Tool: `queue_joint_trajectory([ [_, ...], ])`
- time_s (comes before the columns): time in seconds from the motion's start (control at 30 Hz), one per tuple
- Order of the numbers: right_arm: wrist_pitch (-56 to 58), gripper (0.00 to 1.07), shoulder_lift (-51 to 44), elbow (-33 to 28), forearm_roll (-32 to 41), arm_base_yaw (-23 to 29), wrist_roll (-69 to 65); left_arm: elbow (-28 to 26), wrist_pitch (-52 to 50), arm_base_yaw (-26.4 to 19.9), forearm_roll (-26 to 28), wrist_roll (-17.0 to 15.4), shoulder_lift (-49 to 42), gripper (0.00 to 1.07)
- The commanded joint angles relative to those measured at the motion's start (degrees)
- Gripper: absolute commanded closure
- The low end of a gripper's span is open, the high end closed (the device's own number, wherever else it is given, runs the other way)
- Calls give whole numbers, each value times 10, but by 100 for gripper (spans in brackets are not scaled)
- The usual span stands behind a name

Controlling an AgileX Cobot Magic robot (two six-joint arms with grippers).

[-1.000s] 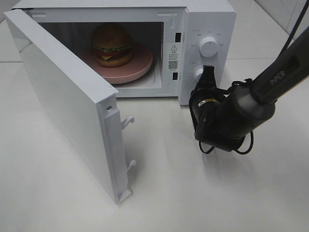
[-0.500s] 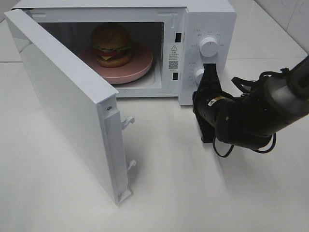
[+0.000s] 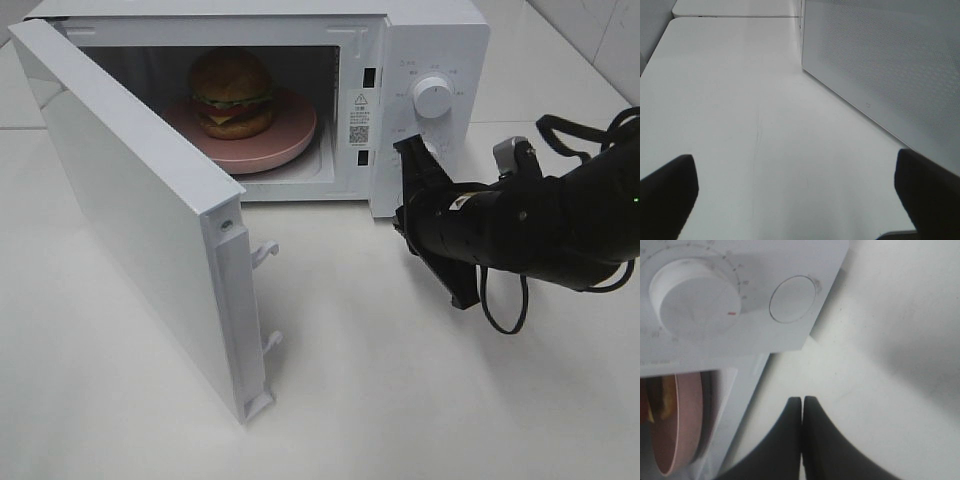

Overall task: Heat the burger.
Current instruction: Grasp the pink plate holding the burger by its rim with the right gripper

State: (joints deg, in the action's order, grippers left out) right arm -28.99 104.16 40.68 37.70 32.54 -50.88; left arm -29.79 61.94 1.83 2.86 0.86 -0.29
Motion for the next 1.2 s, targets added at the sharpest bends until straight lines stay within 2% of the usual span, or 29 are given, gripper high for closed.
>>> queue_joint_trajectory([
  [0.03, 52, 107, -34, -2, -5, -3, 95, 2, -7, -2, 1, -3, -3, 6],
  [0.43, 169, 107, -105, -2, -6, -5, 296, 2, -7, -2, 1, -3, -3, 6],
  [0.5, 236, 107, -127, -2, -9, -28, 356, 2, -7, -2, 1, -3, -3, 6],
  [0.6, 257, 107, -132, 1, -18, -35, 372, 2, -7, -2, 1, -3, -3, 6],
  [0.67, 351, 107, -145, 23, -77, -56, 415, 2, -7, -2, 1, -3, -3, 6],
  [0.77, 377, 107, -145, 33, -97, -60, 418, 2, -7, -2, 1, -3, -3, 6],
  [0.93, 521, 107, -145, 97, -224, -65, 465, 2, -7, -2, 1, -3, -3, 6],
  [1.03, 543, 107, -145, 109, -238, -65, 482, 2, -7, -2, 1, -3, -3, 6],
  [1.1, 623, 107, -145, 147, -264, -65, 590, 2, -7, -2, 1, -3, -3, 6],
  [1.2, 643, 107, -145, 155, -264, -65, 633, 2, -7, -2, 1, -3, -3, 6],
])
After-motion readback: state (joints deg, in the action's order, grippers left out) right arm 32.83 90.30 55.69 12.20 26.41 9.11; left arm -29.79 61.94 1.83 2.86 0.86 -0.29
